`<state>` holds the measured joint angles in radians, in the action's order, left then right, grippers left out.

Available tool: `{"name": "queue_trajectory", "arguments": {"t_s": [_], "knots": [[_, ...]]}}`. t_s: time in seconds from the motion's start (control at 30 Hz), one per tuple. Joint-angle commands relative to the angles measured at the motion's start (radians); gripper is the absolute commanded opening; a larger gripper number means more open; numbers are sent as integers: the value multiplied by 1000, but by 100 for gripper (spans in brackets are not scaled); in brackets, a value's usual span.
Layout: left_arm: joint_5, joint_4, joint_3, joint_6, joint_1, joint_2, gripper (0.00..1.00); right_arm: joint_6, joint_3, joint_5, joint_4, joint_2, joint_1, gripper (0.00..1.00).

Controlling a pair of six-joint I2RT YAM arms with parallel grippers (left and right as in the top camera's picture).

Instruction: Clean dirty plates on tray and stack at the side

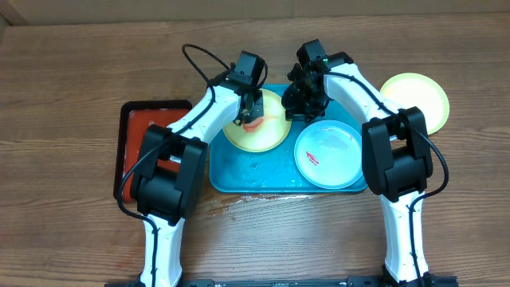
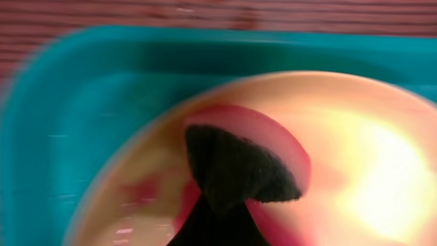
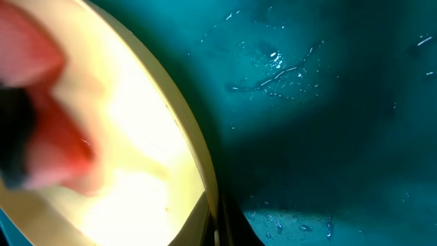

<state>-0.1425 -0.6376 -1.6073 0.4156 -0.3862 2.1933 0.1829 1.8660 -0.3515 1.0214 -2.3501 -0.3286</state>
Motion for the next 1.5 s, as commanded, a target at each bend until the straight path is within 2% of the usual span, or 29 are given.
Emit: {"name": "queue_trajectory", "arguments": {"t_s": [0.0,0.23,0.37,0.47,0.63,0.77,0.93,1.2,1.3,1.47], "knots": [[-234,-51,-16,-53,34,52,4,1,-16,21,5,-16,2,4],[-387,-278,-229,-40,34,50,5,0,-14,21,4,-16,2,4],[-372,-414,-375,29,37,35,4,-8,12,28,7,-12,2,4],[-305,-466,-445,64,52,-4,4,-34,48,71,27,2,-3,4],[-79,-489,-456,82,169,-108,4,-98,126,310,74,63,-47,4],[49,-586,-455,79,300,-120,4,-156,139,586,57,138,-124,4],[55,-689,-402,78,420,-119,4,-256,139,939,21,213,-250,4],[55,-716,-311,78,518,-119,5,-554,139,1515,-43,236,-437,4],[55,-715,-295,78,523,-119,4,-661,139,1652,-89,236,-483,4],[55,-715,-293,78,523,-119,4,-786,139,1698,-101,236,-532,4]]}}
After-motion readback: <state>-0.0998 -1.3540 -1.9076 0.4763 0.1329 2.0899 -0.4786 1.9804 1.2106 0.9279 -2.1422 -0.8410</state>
